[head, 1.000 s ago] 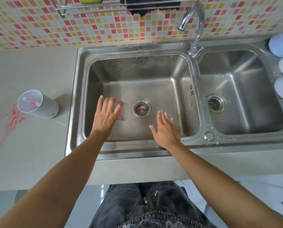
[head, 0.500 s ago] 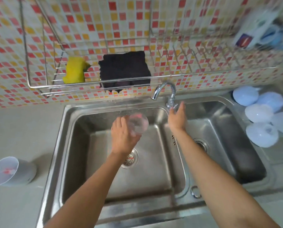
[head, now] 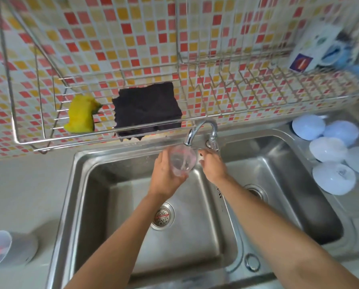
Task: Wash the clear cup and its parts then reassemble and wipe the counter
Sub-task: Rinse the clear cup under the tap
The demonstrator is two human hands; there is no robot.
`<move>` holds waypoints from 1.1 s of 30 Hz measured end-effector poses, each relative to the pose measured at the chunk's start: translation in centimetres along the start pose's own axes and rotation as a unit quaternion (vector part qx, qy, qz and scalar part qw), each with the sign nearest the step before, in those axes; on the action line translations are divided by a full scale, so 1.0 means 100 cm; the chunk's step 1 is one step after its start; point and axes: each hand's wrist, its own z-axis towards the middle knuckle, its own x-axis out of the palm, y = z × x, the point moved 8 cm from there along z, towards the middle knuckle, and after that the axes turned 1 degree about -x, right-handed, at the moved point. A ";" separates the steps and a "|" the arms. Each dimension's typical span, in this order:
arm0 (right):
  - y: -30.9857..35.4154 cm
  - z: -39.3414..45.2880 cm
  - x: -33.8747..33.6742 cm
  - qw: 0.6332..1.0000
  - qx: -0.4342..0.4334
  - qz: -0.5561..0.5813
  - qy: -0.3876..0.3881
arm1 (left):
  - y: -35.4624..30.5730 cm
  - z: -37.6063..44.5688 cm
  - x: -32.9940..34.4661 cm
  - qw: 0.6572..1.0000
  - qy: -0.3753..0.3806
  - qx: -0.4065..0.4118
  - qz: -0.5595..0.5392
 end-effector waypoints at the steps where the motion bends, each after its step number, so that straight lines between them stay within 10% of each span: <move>1: -0.001 0.002 0.000 1.000 -0.002 0.000 0.002 | 0.000 -0.002 0.002 1.000 0.004 -0.001 0.002; 28: -0.014 0.010 0.011 0.999 -0.005 0.052 0.010 | 0.004 -0.013 0.023 0.994 0.025 -0.087 -0.068; 33: -0.032 0.008 -0.017 0.967 0.109 0.196 -0.119 | 0.003 -0.015 0.016 0.994 0.001 -0.079 -0.078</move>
